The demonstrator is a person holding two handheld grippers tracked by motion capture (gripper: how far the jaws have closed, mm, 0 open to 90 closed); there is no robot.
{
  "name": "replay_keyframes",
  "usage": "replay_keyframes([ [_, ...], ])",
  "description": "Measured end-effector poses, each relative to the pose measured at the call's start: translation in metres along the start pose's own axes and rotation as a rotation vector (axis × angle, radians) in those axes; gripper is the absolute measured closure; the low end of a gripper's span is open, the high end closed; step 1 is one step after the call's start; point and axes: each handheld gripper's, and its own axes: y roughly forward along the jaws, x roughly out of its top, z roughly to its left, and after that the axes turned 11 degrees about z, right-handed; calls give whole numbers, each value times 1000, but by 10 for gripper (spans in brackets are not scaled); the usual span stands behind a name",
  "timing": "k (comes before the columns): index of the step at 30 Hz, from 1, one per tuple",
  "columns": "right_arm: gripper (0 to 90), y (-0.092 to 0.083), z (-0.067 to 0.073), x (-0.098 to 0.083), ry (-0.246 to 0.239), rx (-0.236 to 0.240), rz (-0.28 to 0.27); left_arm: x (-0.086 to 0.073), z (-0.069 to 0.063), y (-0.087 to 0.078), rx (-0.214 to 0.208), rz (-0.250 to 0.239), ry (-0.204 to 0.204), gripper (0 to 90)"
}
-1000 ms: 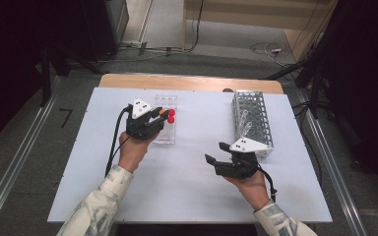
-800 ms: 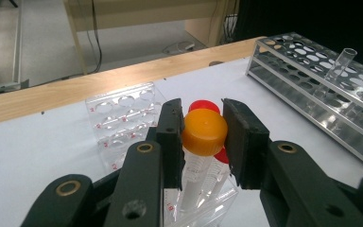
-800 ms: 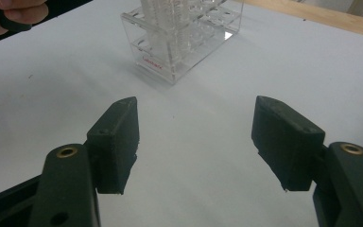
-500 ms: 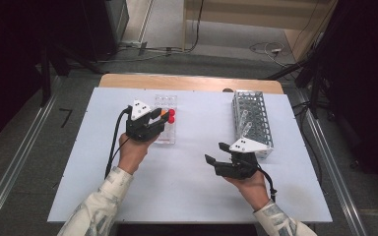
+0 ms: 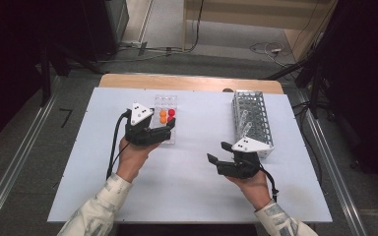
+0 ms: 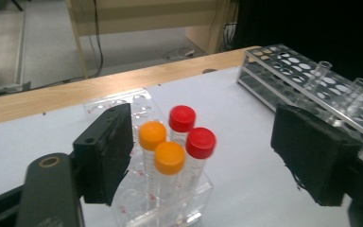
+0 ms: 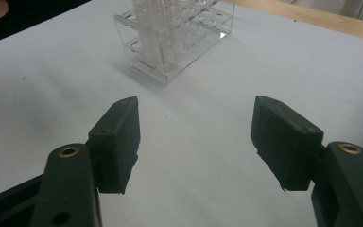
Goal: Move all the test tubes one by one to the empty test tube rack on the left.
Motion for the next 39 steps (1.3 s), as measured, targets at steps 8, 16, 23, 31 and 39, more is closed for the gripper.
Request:
replay_keyframes([
  [8, 332, -13, -16, -7, 15, -60, -12, -11, -11, -11, -21, 7, 7, 178],
  [16, 338, -27, -39, -14, 73, -151, -23, -26, -20, -14, -22, 32, 29, 164],
  [23, 371, -27, -61, -15, 137, -233, -31, -31, -28, -12, -55, 42, 34, 165],
  [31, 431, -13, -85, -13, 191, -295, -36, -32, -31, -7, -56, 53, 46, 166],
  [39, 535, 1, -92, -8, 207, -307, -32, -33, -32, -6, -61, 62, 48, 167],
])
